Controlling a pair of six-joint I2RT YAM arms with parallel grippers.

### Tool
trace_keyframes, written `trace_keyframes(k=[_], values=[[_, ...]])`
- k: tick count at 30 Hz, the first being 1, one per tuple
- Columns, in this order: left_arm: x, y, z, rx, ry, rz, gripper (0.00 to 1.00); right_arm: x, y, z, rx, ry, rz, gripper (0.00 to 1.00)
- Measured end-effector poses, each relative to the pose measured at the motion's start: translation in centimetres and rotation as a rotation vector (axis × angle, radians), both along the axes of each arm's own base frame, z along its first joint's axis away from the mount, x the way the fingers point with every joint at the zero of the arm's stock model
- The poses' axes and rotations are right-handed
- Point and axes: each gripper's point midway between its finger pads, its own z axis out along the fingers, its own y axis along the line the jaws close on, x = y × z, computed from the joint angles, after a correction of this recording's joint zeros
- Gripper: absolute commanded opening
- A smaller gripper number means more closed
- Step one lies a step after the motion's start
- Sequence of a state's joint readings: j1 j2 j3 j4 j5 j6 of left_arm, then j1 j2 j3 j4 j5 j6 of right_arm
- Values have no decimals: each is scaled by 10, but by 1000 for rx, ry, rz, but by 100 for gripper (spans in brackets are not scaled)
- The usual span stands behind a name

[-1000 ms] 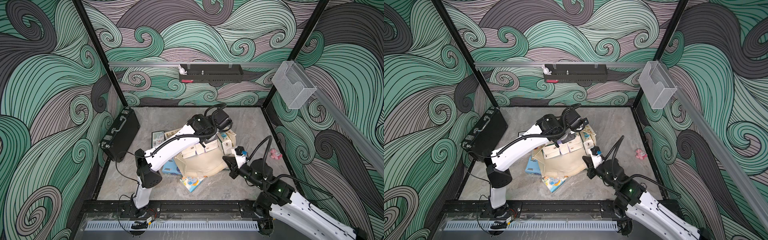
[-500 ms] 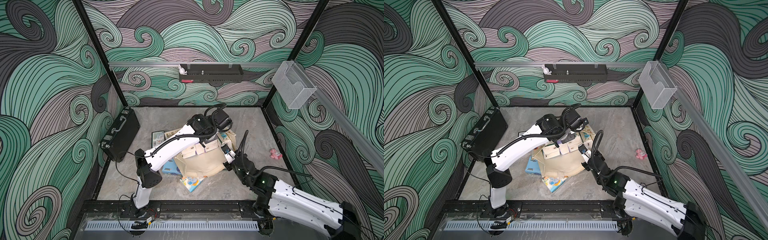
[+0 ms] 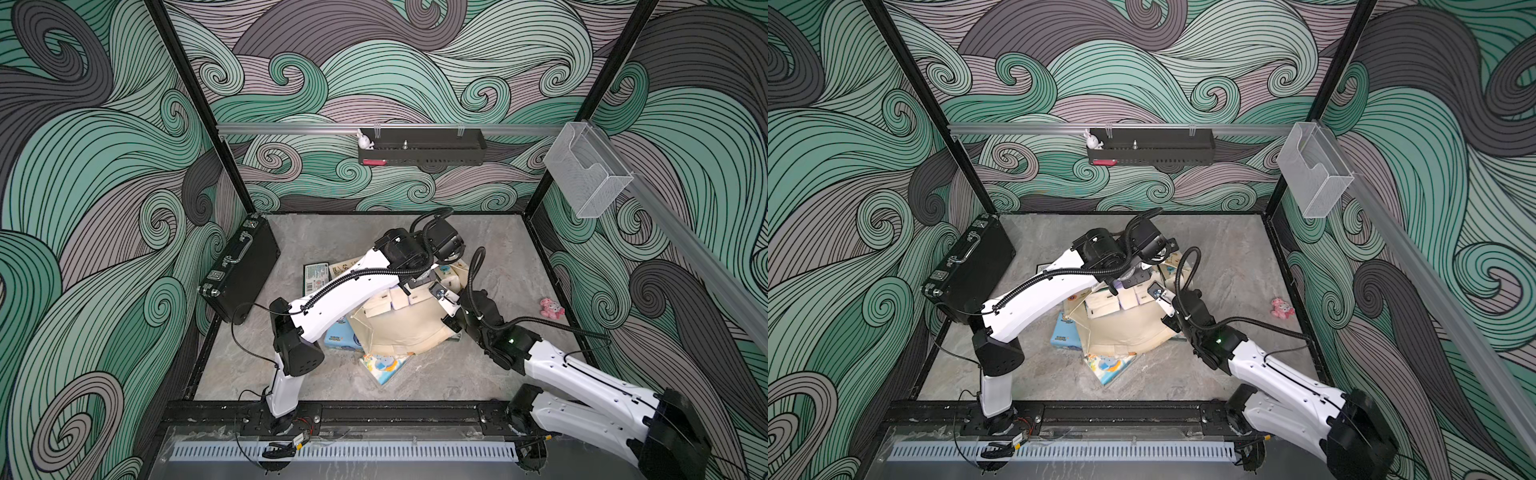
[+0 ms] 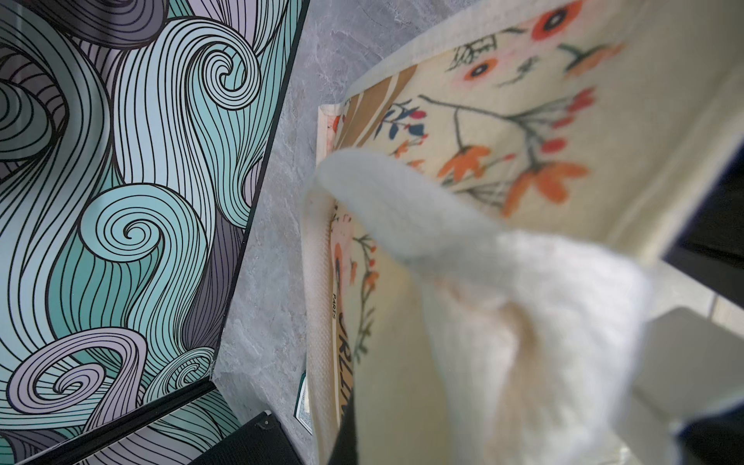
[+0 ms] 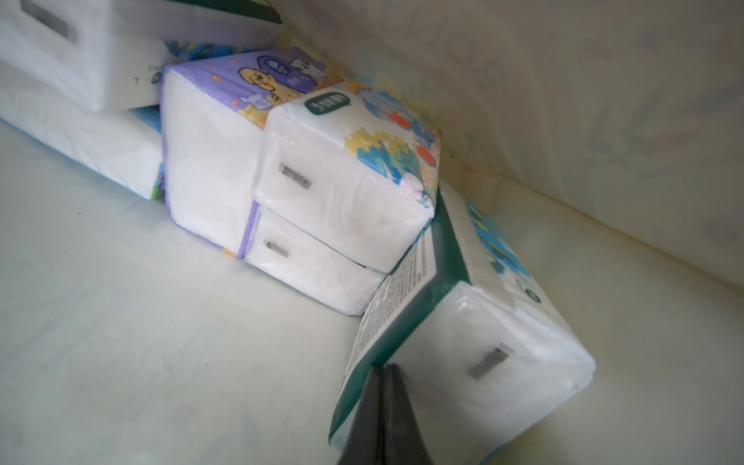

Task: Put tissues into the canvas bag
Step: Place the pack of facial tissues in the canvas bag.

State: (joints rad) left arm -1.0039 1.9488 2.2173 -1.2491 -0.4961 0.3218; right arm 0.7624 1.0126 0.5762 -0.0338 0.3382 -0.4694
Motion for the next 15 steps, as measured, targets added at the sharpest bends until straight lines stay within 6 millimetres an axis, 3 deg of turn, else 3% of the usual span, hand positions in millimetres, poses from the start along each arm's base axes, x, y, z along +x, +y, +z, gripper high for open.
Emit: trace_keyframes(k=[5,10,15], values=[[-1,-1,-1,2,7,-13,0,16,10,4,-101,-5,39,0],[-2,-1,-4,10,11,-16,0,30,0,-5,-175,34,21,0],[-2,-1,-7,22,12,-24,0,22,4,-8,-150,62,77,0]])
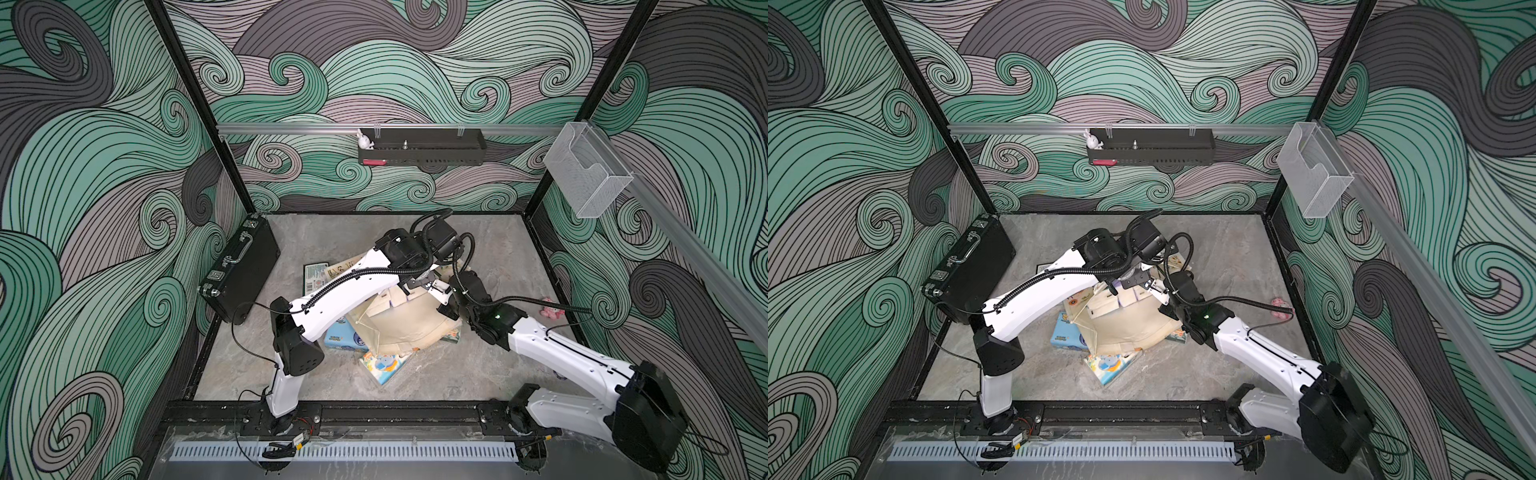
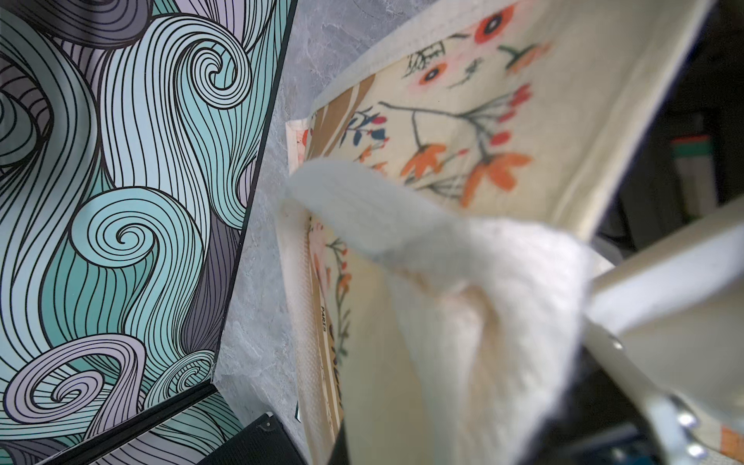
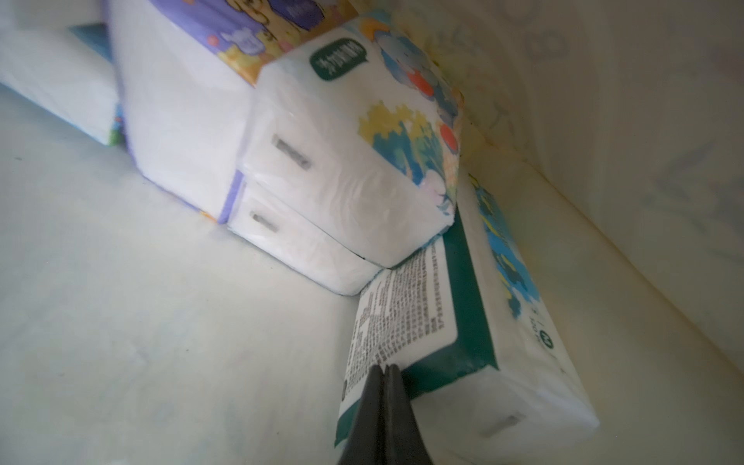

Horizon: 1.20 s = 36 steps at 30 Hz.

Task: Put tissues into the canvas bag
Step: Place the pack of facial tissues in the canvas bag.

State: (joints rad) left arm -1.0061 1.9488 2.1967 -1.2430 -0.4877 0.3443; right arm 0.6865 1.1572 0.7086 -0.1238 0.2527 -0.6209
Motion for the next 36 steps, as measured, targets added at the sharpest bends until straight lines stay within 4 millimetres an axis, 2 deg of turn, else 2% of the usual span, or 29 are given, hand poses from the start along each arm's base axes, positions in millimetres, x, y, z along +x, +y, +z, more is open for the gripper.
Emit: trace_keyframes(k=[5,7,10,14,18,23,26,29,36], values=[[0,0,0,2,-1,-3,0,-28,-5,10,63,-44,79,0],[0,0,0,3,-1,-3,0,-32,-9,14,51,-62,87,0],[0,0,0,3,-2,-3,0,-30,-15,13,-21,-84,72,0],[-1,0,0,4,0,-6,0,-22,-23,-5,-148,-74,56,0],[-3,-1,0,4,3,-10,0,-8,-23,-17,-219,-78,56,0],[-5,-2,-6,13,27,-17,0,40,-13,-39,-261,-57,48,0],[-6,-1,-8,15,40,-20,0,59,-1,-48,-251,-59,63,0],[-11,-1,-11,16,65,-31,0,66,10,-49,-218,-81,82,0],[-21,-12,-15,-27,128,-76,0,72,27,-33,-114,-147,109,0]])
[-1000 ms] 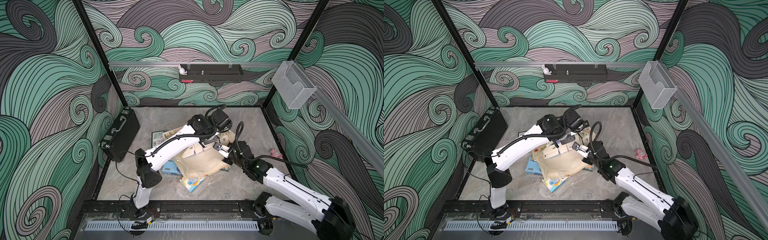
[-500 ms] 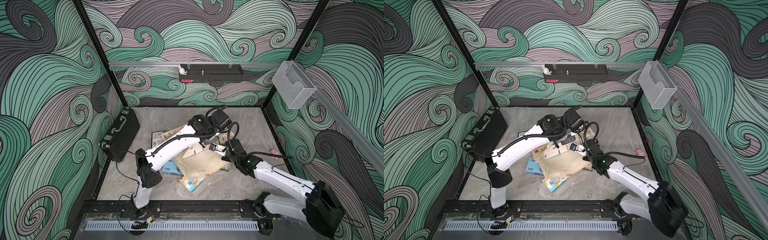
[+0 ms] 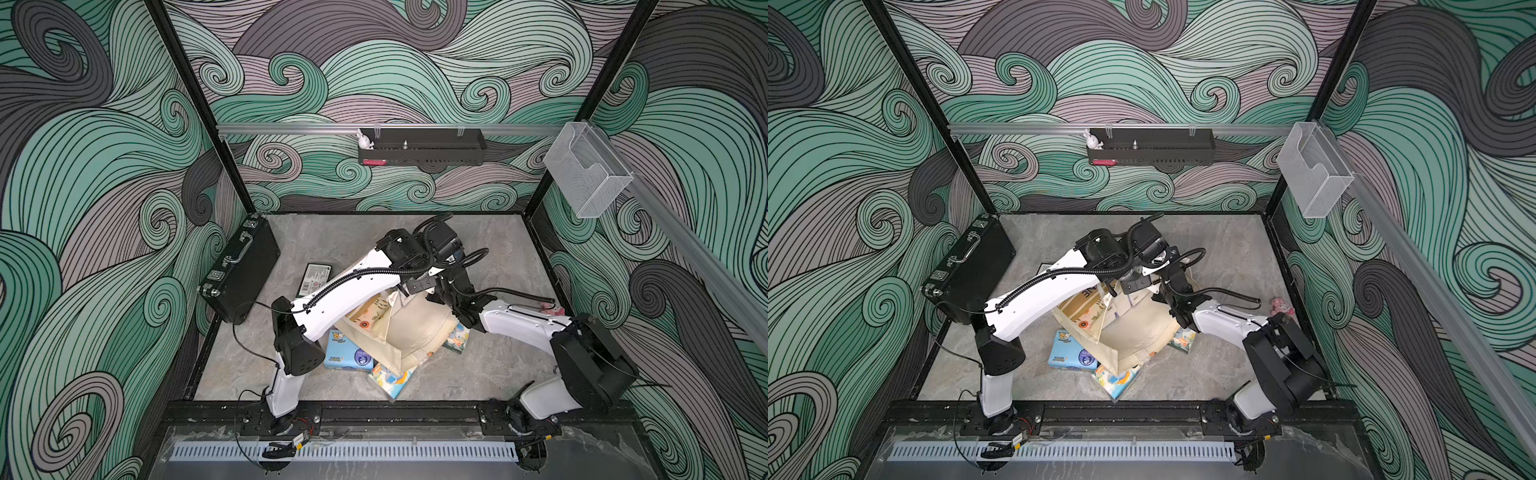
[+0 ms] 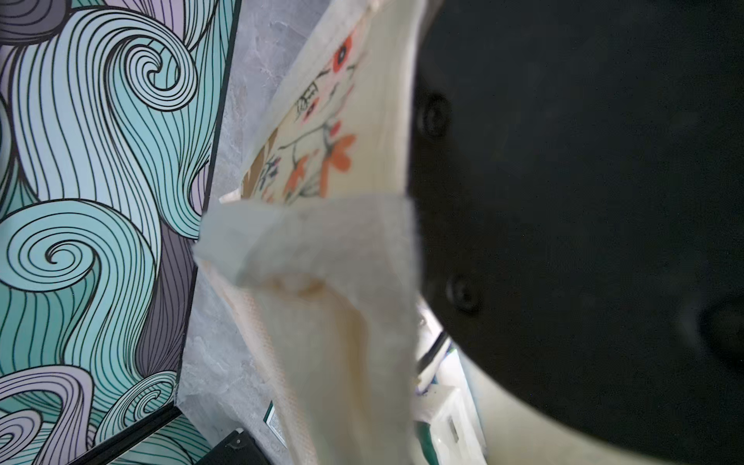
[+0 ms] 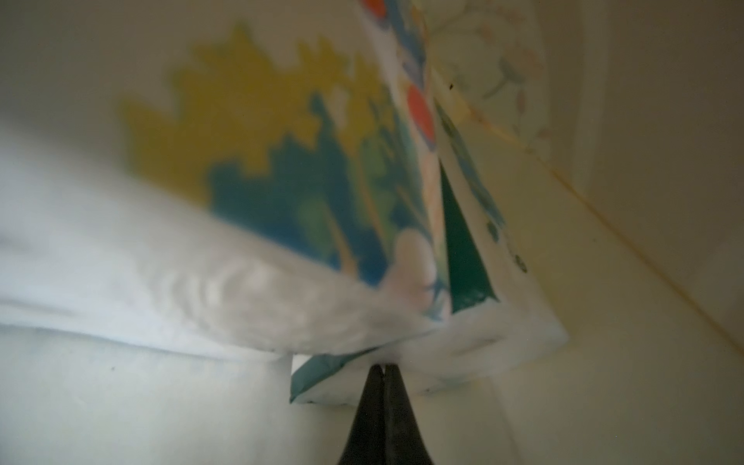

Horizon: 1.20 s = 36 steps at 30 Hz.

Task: Put tissues into the canvas bag
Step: Place the pack of facial tissues in the canvas bag, then adjust the canvas bag at the center of the board.

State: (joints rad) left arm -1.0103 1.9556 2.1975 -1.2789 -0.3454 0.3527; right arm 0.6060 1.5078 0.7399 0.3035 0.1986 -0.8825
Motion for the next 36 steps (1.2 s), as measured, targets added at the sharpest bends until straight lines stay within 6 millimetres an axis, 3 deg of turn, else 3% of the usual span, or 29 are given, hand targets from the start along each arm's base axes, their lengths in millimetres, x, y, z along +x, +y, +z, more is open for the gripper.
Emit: trace_keyframes(k=[9,13,20,23,26,27,31,36], values=[[1,0,2,-10,-2,0,0,-6,3,1,62,35,18,0],[8,5,3,-14,-4,18,0,-37,-10,10,136,45,25,0],[24,13,20,-53,-36,51,0,-106,-26,51,382,55,61,0],[32,17,34,-76,-67,63,0,-117,-42,65,545,82,-42,14],[32,16,38,-81,-78,50,0,-111,-70,75,704,142,-264,49],[31,15,39,-79,-80,44,0,-107,-78,78,743,168,-332,53],[32,12,38,-77,-90,28,0,-96,-93,99,886,261,-504,60],[33,14,37,-67,-97,24,0,-100,-87,103,961,381,-544,60]])
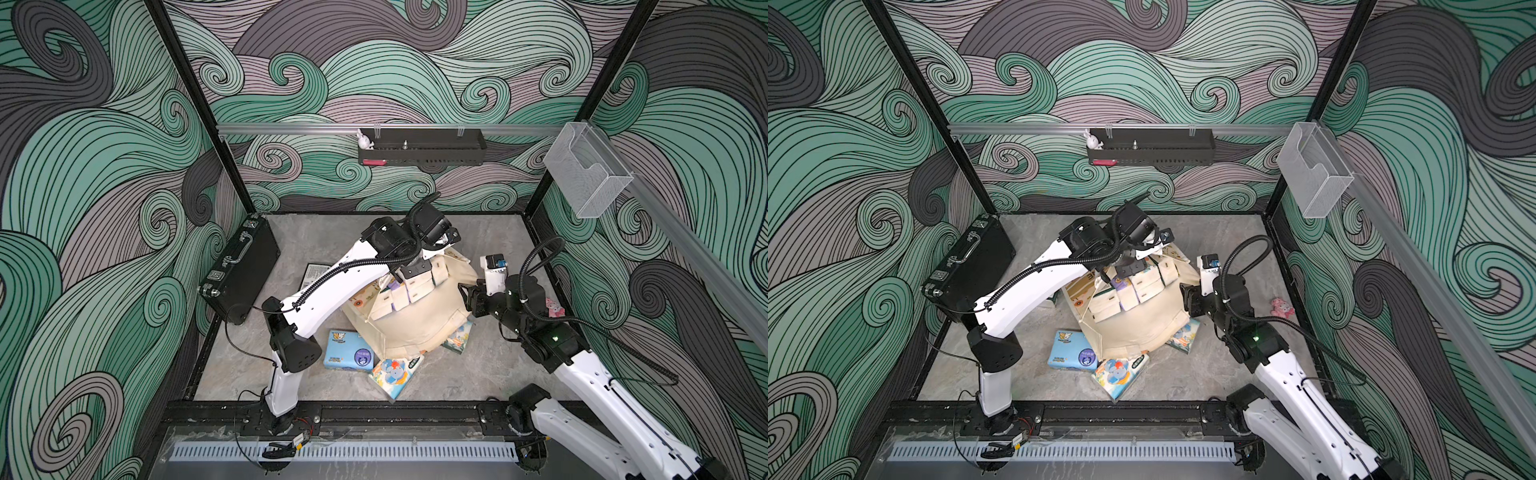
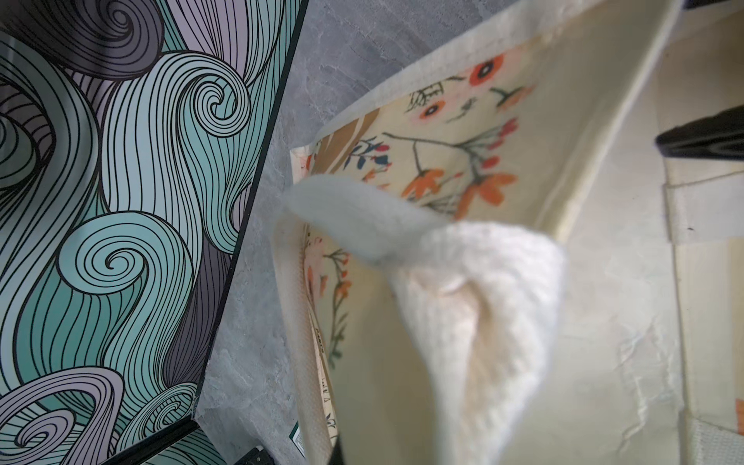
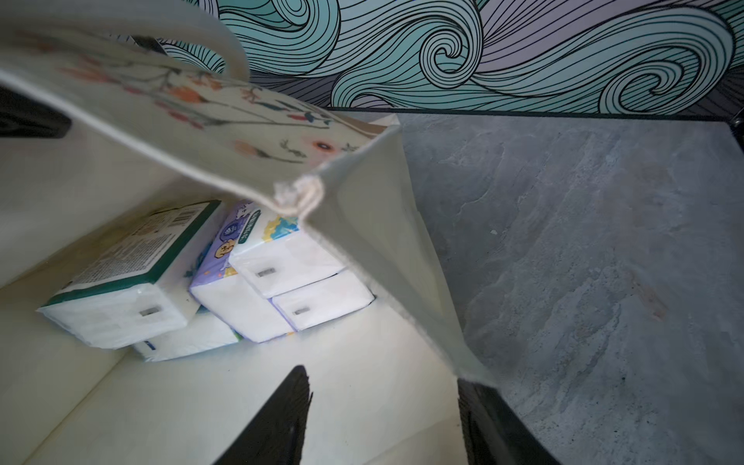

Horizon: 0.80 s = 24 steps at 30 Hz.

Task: Put tissues into the canvas bag
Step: Adjust the canvas bag at the center of the board.

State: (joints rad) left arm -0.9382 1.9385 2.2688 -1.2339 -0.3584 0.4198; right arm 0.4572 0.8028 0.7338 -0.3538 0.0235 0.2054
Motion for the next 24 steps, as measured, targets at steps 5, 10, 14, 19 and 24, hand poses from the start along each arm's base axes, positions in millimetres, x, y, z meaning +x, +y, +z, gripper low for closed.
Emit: trace_keyframes(k=[5,10,14,19,24], values=[[0,1,2,4,-5,-7,0,-2,1,2,1,50,0,60],[1,2,2,12,-12,-7,0,-11,-7,22,-7,23,-11,56],[1,2,2,11,-12,-7,0,-12,-16,36,-42,-3,-37,56],[0,4,6,5,-15,-7,0,-11,-15,21,-93,49,-22,56],[0,4,6,5,-16,-7,0,-18,0,20,-42,62,61,63]])
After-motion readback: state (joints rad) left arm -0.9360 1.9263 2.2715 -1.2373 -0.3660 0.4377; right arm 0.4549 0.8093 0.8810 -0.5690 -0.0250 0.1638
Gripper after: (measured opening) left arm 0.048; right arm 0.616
